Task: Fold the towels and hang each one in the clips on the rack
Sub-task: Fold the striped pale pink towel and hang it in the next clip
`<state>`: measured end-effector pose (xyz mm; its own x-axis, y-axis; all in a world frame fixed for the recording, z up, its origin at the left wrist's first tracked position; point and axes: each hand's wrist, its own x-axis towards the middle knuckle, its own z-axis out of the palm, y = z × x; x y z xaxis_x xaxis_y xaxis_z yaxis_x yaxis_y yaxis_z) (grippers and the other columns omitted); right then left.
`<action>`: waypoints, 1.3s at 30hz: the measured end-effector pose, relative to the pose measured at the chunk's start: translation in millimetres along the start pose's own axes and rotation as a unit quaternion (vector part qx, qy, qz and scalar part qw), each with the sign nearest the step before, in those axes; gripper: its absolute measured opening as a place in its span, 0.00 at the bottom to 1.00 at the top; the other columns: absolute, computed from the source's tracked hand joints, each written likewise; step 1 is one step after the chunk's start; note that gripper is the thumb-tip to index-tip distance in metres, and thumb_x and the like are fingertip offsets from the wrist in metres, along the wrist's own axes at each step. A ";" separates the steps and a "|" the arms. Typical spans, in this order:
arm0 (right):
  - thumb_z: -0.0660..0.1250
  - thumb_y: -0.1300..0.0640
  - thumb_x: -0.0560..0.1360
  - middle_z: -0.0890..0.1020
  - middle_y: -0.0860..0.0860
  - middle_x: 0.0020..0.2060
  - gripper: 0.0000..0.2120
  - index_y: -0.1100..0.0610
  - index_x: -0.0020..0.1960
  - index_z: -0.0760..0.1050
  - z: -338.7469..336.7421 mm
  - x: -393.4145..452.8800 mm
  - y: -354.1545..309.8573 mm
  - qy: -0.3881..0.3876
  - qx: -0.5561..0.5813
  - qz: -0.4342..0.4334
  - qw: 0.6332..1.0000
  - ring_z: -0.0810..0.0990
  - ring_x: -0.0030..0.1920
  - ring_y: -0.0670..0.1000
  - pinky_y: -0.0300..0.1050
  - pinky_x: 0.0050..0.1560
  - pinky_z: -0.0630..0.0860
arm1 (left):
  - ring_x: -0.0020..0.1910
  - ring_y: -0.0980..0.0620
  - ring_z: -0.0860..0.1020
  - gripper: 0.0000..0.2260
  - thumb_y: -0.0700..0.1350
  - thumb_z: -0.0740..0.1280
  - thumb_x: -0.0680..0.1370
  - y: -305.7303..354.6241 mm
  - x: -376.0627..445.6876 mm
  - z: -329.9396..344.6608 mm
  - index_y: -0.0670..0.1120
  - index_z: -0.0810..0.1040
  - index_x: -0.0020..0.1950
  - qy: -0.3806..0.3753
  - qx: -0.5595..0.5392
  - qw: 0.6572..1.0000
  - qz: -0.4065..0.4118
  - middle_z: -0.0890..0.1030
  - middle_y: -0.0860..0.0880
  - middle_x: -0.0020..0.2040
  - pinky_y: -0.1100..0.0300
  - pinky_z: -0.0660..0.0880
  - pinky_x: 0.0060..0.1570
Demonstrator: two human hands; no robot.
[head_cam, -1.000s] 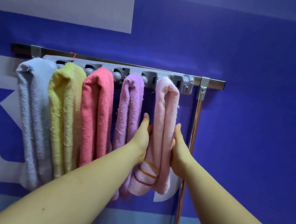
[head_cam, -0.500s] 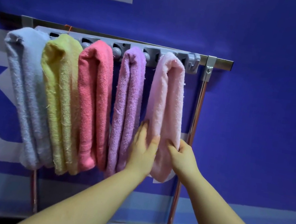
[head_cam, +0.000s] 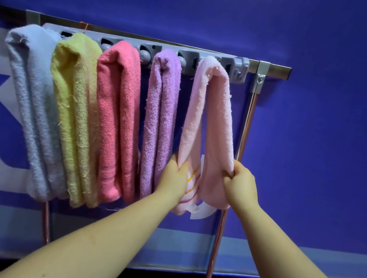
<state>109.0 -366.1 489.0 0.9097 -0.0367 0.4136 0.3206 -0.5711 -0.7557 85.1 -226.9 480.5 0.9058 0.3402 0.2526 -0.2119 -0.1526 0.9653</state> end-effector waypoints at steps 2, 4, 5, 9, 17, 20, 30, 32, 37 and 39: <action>0.55 0.68 0.72 0.81 0.55 0.43 0.18 0.55 0.55 0.77 4.4 -7.6 0.4 0.015 0.004 -0.005 1.000 0.77 0.44 0.58 0.48 0.40 0.74 | 0.56 0.49 0.77 0.14 0.40 0.58 0.80 -3.7 -2.6 -10.0 0.45 0.71 0.65 -0.012 -0.030 0.999 -0.001 0.79 0.46 0.55 0.61 0.69 0.58; 0.56 0.68 0.72 0.80 0.51 0.41 0.19 0.54 0.56 0.77 12.1 -17.6 -0.9 -0.001 0.025 -0.002 1.000 0.77 0.43 0.55 0.44 0.38 0.72 | 0.56 0.50 0.75 0.15 0.40 0.57 0.80 -8.4 -3.2 -18.3 0.43 0.71 0.66 -0.010 -0.043 0.999 0.001 0.78 0.46 0.57 0.62 0.68 0.59; 0.57 0.68 0.72 0.79 0.48 0.40 0.18 0.53 0.55 0.77 17.8 -23.3 -2.2 -0.022 0.043 0.003 0.999 0.76 0.42 0.53 0.41 0.37 0.71 | 0.56 0.50 0.75 0.15 0.41 0.57 0.80 -9.5 -4.8 -21.4 0.43 0.71 0.66 -0.015 -0.048 0.999 -0.004 0.78 0.46 0.57 0.62 0.68 0.59; 0.62 0.63 0.74 0.78 0.45 0.33 0.06 0.54 0.43 0.75 37.7 -46.9 -13.8 -0.105 0.166 0.031 0.980 0.75 0.35 0.45 0.27 0.31 0.69 | 0.53 0.49 0.78 0.13 0.45 0.57 0.81 -14.9 -15.4 -25.7 0.43 0.73 0.63 -0.089 -0.048 0.994 -0.042 0.80 0.43 0.56 0.60 0.72 0.55; 0.50 0.45 0.81 0.82 0.63 0.44 0.24 0.61 0.56 0.76 49.0 -74.2 -22.3 -0.232 0.274 0.137 0.923 0.76 0.40 0.44 0.38 0.47 0.70 | 0.37 0.52 0.78 0.28 0.62 0.47 0.79 -33.5 -33.3 -32.8 0.57 0.85 0.37 -0.209 -0.003 0.972 -0.110 0.81 0.43 0.35 0.59 0.71 0.49; 0.52 0.45 0.81 0.81 0.47 0.42 0.17 0.53 0.54 0.75 39.8 -83.9 -24.8 -0.232 0.225 0.091 0.942 0.77 0.39 0.33 0.27 0.44 0.70 | 0.44 0.58 0.81 0.23 0.64 0.51 0.78 -27.3 -41.2 -45.5 0.59 0.84 0.41 -0.205 0.055 0.973 -0.096 0.82 0.45 0.43 0.56 0.71 0.63; 0.63 0.49 0.76 0.78 0.55 0.60 0.30 0.54 0.75 0.57 14.6 -122.5 -60.5 -0.264 -0.176 -0.013 0.948 0.78 0.55 0.53 0.43 0.54 0.72 | 0.71 0.50 0.66 0.26 0.54 0.61 0.78 1.2 -91.3 -129.6 0.51 0.60 0.74 -0.220 0.421 0.880 0.019 0.67 0.48 0.73 0.58 0.63 0.69; 0.63 0.49 0.76 0.70 0.54 0.69 0.31 0.54 0.75 0.56 19.1 -136.2 -71.6 -0.280 -0.228 -0.047 0.931 0.72 0.66 0.55 0.47 0.63 0.70 | 0.72 0.51 0.65 0.26 0.54 0.60 0.78 6.8 -105.5 -145.9 0.51 0.60 0.74 -0.230 0.478 0.846 0.049 0.65 0.50 0.74 0.57 0.62 0.70; 0.63 0.48 0.75 0.70 0.53 0.69 0.28 0.52 0.73 0.61 43.1 -174.0 -85.3 -0.314 -0.297 -0.127 0.893 0.69 0.68 0.57 0.52 0.64 0.70 | 0.72 0.49 0.64 0.25 0.54 0.59 0.79 1.5 -142.3 -183.6 0.51 0.60 0.74 -0.234 0.569 0.784 0.079 0.64 0.51 0.75 0.54 0.63 0.70; 0.62 0.48 0.75 0.68 0.54 0.70 0.30 0.53 0.74 0.59 55.4 -189.1 -84.3 -0.324 -0.324 -0.138 0.878 0.68 0.69 0.57 0.52 0.65 0.69 | 0.73 0.50 0.63 0.25 0.55 0.58 0.79 -10.8 -153.7 -198.0 0.51 0.60 0.74 -0.233 0.588 0.771 0.074 0.63 0.51 0.75 0.54 0.62 0.70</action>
<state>-75.4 -265.6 446.3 0.8472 0.5313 0.0003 0.5262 -0.8391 -0.1379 -124.5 -93.8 444.4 0.9953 -0.0892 0.0384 -0.0936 -0.9868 0.1324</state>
